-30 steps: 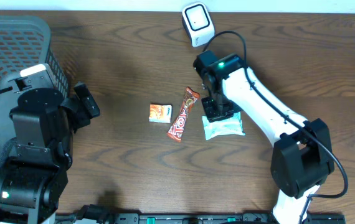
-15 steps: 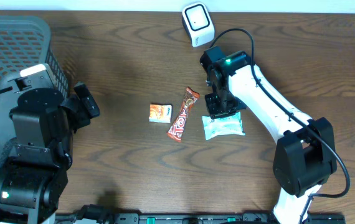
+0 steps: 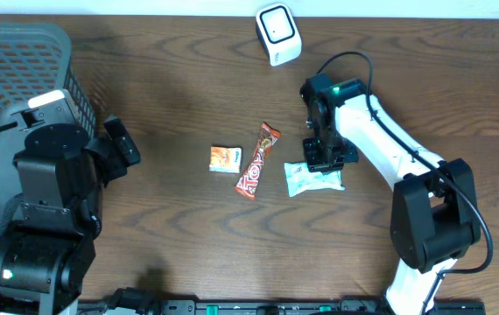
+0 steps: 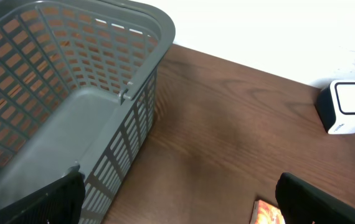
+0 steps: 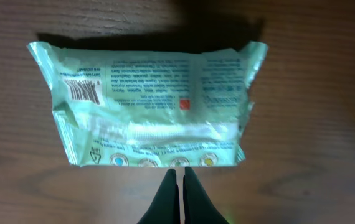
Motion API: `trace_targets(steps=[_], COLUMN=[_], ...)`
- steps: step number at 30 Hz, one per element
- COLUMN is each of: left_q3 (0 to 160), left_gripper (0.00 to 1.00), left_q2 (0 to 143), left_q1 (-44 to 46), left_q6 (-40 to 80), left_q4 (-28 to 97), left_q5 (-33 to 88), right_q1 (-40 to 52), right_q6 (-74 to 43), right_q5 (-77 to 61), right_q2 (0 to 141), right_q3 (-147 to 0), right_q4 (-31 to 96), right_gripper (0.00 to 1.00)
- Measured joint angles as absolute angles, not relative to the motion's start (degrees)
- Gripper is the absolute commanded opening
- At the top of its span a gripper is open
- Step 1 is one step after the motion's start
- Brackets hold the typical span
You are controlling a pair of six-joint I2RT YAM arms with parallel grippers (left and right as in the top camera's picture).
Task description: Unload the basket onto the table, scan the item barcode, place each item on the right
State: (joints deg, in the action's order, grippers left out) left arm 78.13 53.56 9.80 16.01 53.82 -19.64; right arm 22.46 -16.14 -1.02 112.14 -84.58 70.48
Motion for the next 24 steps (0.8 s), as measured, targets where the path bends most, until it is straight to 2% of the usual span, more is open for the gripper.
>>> trace_targets(steps=[9,24], left_q3=[78.1,78.1], left_gripper=[0.98,0.98], left_q2=[53.6,53.6], left_q1=[9.8,9.8], left_q6=[16.0,16.0], left_q4=[53.8,53.8], left_q5=[-19.6,-19.6], right_q1=[22.5,22.4], right_q6=[-16.1,-16.1], right_q5=[-3.4,-10.8], right_q2=[112.1,112.1], right_q3=[-77.4,-75.2], right_q4=[58.8,52.6], right_gripper=[0.01,0.01])
